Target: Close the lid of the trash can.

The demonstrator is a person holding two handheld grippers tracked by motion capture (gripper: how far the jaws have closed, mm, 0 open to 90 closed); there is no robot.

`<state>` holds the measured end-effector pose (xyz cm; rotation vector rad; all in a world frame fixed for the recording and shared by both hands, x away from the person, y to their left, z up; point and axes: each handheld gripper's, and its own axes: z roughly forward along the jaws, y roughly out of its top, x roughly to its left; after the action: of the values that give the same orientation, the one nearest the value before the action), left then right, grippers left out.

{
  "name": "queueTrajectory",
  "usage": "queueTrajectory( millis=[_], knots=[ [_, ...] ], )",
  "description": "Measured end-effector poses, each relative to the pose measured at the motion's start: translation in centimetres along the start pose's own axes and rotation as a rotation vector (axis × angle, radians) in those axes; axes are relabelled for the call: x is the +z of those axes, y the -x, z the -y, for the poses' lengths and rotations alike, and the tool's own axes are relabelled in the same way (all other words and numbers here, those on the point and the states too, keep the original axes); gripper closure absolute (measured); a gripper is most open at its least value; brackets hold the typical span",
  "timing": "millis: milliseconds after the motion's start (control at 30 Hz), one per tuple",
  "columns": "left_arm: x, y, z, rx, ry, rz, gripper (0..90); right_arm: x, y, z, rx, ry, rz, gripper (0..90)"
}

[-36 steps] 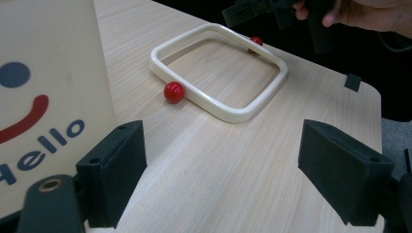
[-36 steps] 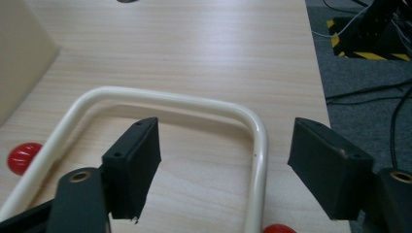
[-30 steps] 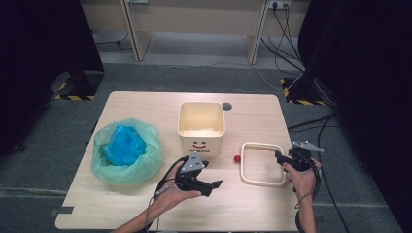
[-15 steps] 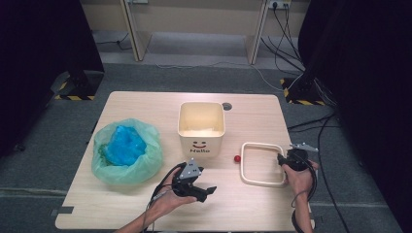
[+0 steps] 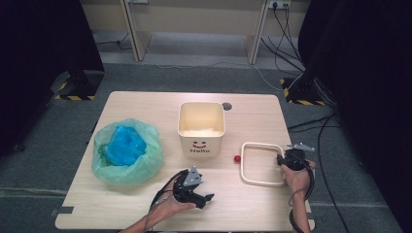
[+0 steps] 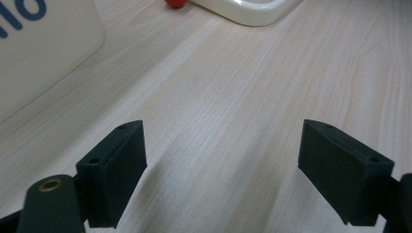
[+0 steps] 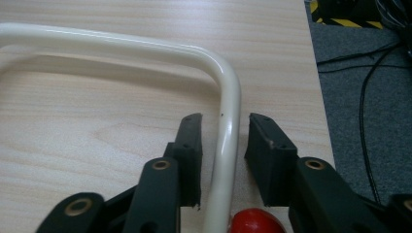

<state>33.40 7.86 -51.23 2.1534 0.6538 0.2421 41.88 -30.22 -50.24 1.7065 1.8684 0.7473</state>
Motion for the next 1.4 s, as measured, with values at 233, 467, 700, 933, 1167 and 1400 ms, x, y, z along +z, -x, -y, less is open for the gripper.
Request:
queueTrajectory(
  millis=[233, 467, 700, 933, 1167, 1400],
  knots=[
    [0.2, -0.5, 0.7, -0.014, -0.028, -0.007, 17.1, 0.1, 0.0, 0.0, 0.005, 0.011, -0.006, 80.0],
    [0.2, -0.7, 0.8, 0.017, -0.053, -0.038, 15.3, 0.0, 0.2, 0.1, 0.022, 0.031, -0.006, 80.7],
    [0.1, -0.7, 0.9, 0.010, -0.053, -0.049, 14.9, -0.6, 0.0, -0.2, 0.041, 0.070, -0.024, 80.7],
    [0.1, -0.6, 0.9, 0.006, -0.053, -0.053, 14.8, -1.9, 0.4, -0.4, 0.062, 0.115, -0.038, 80.8],
    [0.1, -0.6, 0.9, 0.005, -0.051, -0.054, 14.8, -3.0, 0.5, -0.8, 0.071, 0.146, -0.055, 80.8],
    [0.2, -0.6, 0.9, 0.002, -0.051, -0.057, 14.8, -3.9, -0.1, -1.4, 0.067, 0.170, -0.077, 80.7]
  ],
)
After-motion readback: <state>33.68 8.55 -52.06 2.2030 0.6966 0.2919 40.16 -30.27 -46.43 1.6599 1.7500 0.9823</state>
